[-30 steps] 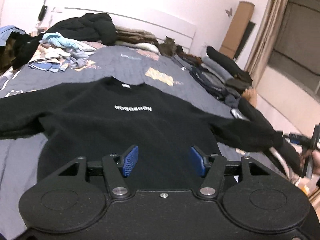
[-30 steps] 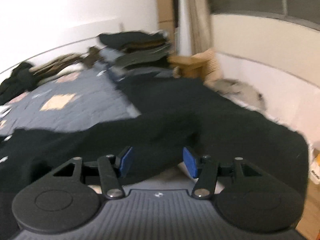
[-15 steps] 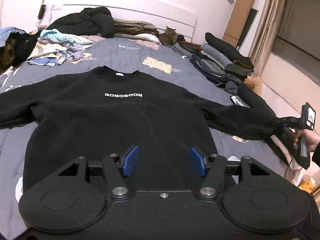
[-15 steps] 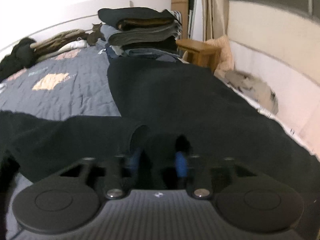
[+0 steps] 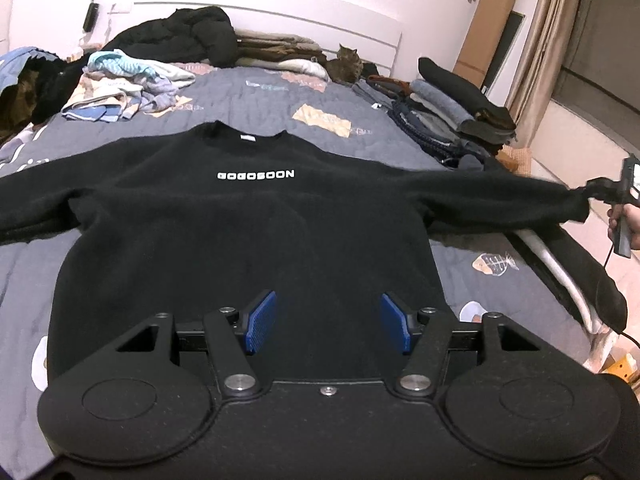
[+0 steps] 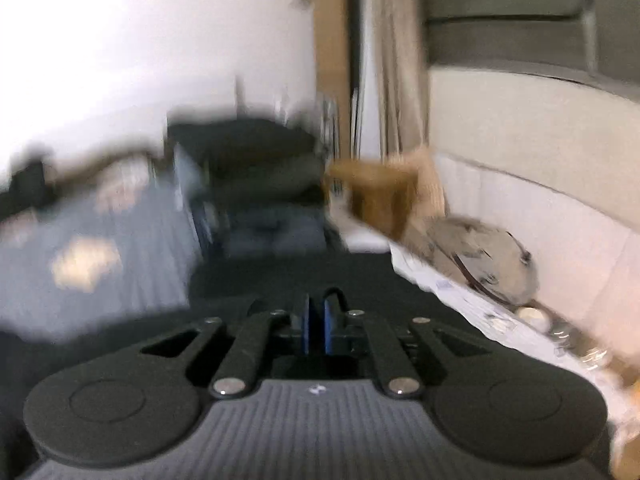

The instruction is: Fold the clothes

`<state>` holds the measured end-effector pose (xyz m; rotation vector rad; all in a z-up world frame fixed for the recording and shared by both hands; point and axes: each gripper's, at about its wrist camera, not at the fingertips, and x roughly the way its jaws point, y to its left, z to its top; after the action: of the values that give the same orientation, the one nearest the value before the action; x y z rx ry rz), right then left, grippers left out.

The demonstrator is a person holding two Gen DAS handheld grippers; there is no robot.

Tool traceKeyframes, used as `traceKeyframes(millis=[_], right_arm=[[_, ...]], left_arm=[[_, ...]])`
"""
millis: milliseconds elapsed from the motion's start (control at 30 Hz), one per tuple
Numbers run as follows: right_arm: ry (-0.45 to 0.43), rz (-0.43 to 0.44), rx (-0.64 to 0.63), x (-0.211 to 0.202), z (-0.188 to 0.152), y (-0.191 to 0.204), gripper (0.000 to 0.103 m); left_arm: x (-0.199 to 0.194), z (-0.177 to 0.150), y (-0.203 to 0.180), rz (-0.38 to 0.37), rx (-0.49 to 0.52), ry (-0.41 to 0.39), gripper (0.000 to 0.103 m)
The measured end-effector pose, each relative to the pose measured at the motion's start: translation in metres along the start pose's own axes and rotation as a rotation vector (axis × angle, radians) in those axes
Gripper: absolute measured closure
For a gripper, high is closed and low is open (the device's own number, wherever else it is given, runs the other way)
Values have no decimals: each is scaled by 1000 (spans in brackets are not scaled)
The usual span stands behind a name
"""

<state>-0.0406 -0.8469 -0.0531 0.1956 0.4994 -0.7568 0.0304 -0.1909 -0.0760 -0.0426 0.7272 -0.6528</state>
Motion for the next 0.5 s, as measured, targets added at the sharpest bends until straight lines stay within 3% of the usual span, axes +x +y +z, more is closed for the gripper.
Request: traceKeyframes(millis=[133,200,267,367,500], right_arm=[[18,-18,4,-11,-12,-7,90],[4,32,31,-34,-19,-10,78],[29,151,63,-52,-30,-7,56],[89,301,136,-61,-63,15,53],[211,379,243,-40,-110,55,53]], left_arm=[[8,-2,-4,-21,11,11,45],[13,-3,-7,-34,16,15,45],[20,-5,-13,-54,19,22,45],[33,-9,-22,-84,21,36,45],[50,-11,-44,-105,84,46,45]])
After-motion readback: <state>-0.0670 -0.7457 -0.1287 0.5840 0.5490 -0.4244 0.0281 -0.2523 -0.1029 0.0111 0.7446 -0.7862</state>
